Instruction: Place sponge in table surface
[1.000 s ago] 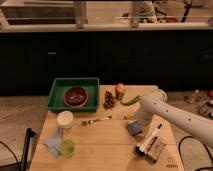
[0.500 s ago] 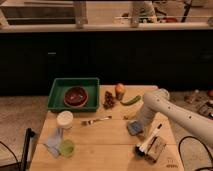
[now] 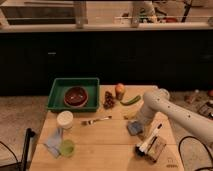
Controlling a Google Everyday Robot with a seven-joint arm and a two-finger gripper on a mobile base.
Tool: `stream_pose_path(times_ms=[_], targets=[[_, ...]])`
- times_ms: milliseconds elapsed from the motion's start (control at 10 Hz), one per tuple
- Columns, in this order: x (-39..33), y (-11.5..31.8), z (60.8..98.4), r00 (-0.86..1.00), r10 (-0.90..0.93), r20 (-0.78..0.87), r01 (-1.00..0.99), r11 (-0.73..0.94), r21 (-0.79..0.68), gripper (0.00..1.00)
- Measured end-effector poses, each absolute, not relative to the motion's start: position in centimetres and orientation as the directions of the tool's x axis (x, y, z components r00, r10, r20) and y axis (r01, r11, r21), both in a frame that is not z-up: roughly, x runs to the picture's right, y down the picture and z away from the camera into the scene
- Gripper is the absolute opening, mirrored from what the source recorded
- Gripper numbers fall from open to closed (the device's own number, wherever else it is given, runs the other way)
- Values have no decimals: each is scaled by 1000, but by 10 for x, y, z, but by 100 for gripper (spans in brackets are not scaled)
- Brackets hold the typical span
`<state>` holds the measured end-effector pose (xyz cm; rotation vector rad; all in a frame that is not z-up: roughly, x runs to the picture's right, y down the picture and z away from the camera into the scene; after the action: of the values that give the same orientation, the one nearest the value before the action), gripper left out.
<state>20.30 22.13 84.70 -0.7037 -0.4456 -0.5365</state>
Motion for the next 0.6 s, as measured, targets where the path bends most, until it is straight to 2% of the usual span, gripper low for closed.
stream_pose_path(times_ms=[200, 600], targets=[[204, 221, 848, 781, -306, 545, 591, 645, -485, 69], [205, 220, 846, 784, -314, 535, 588, 651, -480, 26]])
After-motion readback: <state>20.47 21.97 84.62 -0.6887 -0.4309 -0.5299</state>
